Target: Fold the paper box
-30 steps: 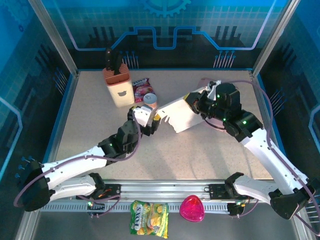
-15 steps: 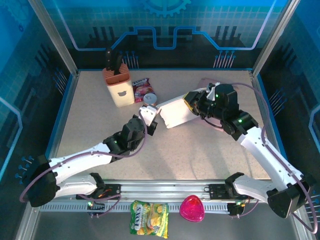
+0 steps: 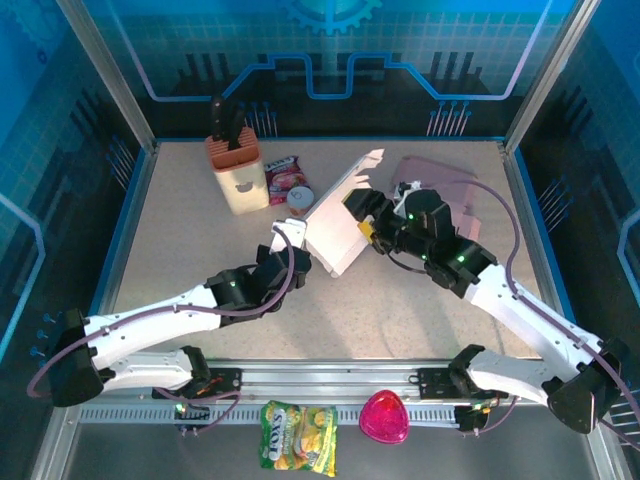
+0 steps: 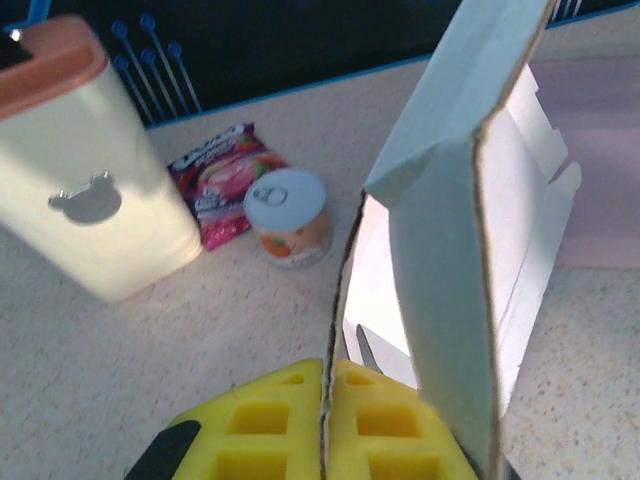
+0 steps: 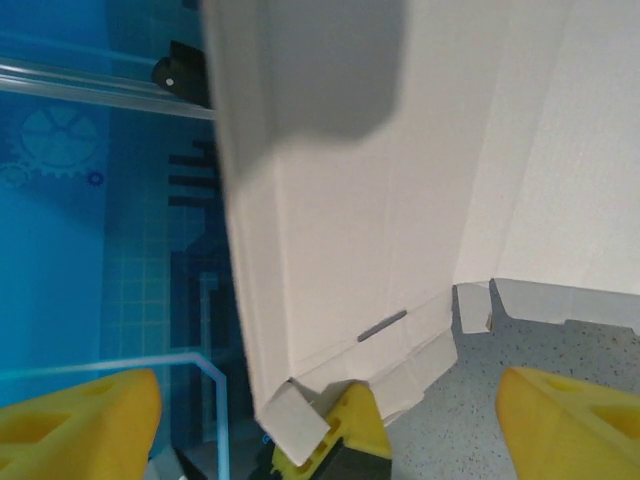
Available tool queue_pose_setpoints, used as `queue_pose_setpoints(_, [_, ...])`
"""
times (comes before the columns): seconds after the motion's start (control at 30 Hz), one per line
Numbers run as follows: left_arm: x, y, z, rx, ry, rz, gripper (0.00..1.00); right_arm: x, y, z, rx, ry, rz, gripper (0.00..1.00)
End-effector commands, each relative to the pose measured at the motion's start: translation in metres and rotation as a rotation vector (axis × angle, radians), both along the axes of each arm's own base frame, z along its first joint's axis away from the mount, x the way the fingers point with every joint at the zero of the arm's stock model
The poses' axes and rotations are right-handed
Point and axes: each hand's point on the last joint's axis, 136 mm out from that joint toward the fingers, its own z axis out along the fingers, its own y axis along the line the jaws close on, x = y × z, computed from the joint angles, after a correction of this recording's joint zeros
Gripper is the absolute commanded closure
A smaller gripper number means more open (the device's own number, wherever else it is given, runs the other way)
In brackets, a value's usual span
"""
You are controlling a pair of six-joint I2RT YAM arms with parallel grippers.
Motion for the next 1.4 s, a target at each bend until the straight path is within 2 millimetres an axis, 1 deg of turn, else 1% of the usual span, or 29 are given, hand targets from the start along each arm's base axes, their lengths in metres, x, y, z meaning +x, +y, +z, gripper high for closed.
queue_pose_setpoints(0.0, [-0.006, 0.009, -0.001, -0.004, 0.02, 0.058, 1.0, 0.013, 0.008, 0.019, 0.014, -0.052, -0.035, 0.15])
queue_pose_setpoints(0.17, [-0.008, 0.008, 0.0, 0.002, 0.017, 0.048, 1.0, 0.015, 0.032, 0.025, -0.006, -0.071, 0.012, 0.2])
queue_pose_setpoints(0.23, [-0.008, 0.008, 0.001, 0.002, 0.015, 0.043, 1.0, 0.016, 0.041, 0.024, -0.019, -0.068, 0.027, 0.25])
queue_pose_setpoints(0.4, [-0.009, 0.007, 0.004, 0.006, 0.009, 0.029, 1.0, 0.022, 0.058, 0.014, -0.017, -0.045, 0.056, 0.39])
queue_pose_setpoints(0.53, [-0.01, 0.006, 0.004, 0.007, 0.009, 0.023, 1.0, 0.027, 0.066, 0.014, -0.021, -0.04, 0.07, 0.46])
queue_pose_setpoints(0.87, [-0.01, 0.005, 0.004, 0.007, 0.007, 0.016, 1.0, 0.03, 0.069, -0.001, -0.025, -0.011, 0.067, 0.75])
queue_pose_setpoints(0.97, [-0.011, 0.006, 0.005, 0.008, 0.006, 0.015, 1.0, 0.031, 0.068, -0.003, -0.026, -0.006, 0.061, 0.77])
queue_pose_setpoints(1.03, [-0.011, 0.006, 0.005, 0.008, 0.004, 0.013, 1.0, 0.032, 0.068, -0.005, -0.028, 0.001, 0.06, 0.77])
queue_pose_setpoints(1.13, [-0.011, 0.006, 0.006, 0.008, 0.002, 0.012, 1.0, 0.034, 0.068, -0.009, -0.029, 0.01, 0.058, 0.71])
queue_pose_setpoints(1.27, [-0.011, 0.006, 0.006, 0.008, 0.002, 0.008, 1.0, 0.036, 0.068, -0.012, -0.029, 0.024, 0.056, 0.69])
queue_pose_setpoints(1.3, [-0.011, 0.006, 0.006, 0.008, 0.002, 0.008, 1.0, 0.037, 0.068, -0.013, -0.029, 0.026, 0.055, 0.69])
queue_pose_setpoints(1.37, [-0.011, 0.006, 0.007, 0.009, 0.002, 0.008, 1.0, 0.037, 0.067, -0.014, -0.029, 0.03, 0.051, 0.74])
